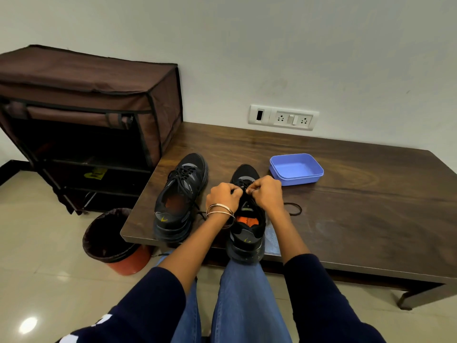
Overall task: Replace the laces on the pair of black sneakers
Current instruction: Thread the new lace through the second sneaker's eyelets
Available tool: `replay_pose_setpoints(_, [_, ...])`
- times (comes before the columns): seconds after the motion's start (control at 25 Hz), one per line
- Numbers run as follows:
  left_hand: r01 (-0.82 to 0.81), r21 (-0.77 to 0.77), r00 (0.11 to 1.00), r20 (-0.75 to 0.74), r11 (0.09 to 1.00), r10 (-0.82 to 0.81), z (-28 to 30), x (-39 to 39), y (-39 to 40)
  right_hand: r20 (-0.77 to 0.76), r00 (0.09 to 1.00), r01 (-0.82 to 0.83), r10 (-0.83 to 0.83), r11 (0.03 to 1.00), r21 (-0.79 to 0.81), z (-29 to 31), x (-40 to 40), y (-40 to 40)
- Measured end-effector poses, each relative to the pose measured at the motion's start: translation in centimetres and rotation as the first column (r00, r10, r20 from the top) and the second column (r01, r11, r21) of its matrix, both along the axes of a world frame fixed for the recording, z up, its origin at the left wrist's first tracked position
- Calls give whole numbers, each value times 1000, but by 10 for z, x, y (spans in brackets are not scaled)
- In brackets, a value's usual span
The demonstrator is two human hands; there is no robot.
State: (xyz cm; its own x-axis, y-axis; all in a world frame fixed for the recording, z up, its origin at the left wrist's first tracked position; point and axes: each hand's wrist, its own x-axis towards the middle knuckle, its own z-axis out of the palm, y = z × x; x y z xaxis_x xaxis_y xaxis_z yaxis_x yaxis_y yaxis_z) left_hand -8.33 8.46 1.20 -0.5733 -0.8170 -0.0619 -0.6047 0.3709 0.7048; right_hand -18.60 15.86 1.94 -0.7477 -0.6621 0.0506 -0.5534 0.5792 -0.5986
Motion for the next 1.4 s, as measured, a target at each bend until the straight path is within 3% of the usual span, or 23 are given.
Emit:
replay_pose_setpoints(0.12, [28,39,1000,-13,999,-28,-2,2,-4,-47,999,-4,9,995,104,-1,4,-9])
replay_pose_setpoints(0.24, [46,56,999,-29,997,-44,-5,3,-6,-52,998,33,-28,995,96,-6,7,-11])
replay_pose_setpoints(0.48, [116,31,993,-33,993,-114,-4,6,-12,-19,987,157,-159,986,-61,-17,19,-8])
replay_pose_setpoints(0.64, [197,35,980,-24,980,-196,-5,8,-18,48,994,101,-95,981,-163,-23,13,-5])
replay_pose_setpoints(0.88, [97,-27,994,59,995,-95,-5,-4,-22,216,973,153,-79,923,-352,-25,17,1])
replay_pose_setpoints(1.0, [93,-27,992,92,995,-90,-4,-15,-25,203,979,76,-18,957,-282,-24,17,0])
replay_pose_setpoints(1.16, [98,-96,981,179,991,-80,-2,-19,-21,120,992,48,-44,998,-28,-18,19,6])
replay_pose_setpoints(1.28, [32,-24,999,4,999,-32,-4,-17,-21,121,973,169,-197,963,211,-22,24,14])
replay_pose_setpoints(1.36, [-33,311,930,-339,950,144,14,-16,-22,143,948,244,-284,938,245,-24,26,15])
replay_pose_setpoints(1.4, [-5,554,800,-497,832,336,28,-18,-24,121,948,256,-293,933,254,-25,27,13])
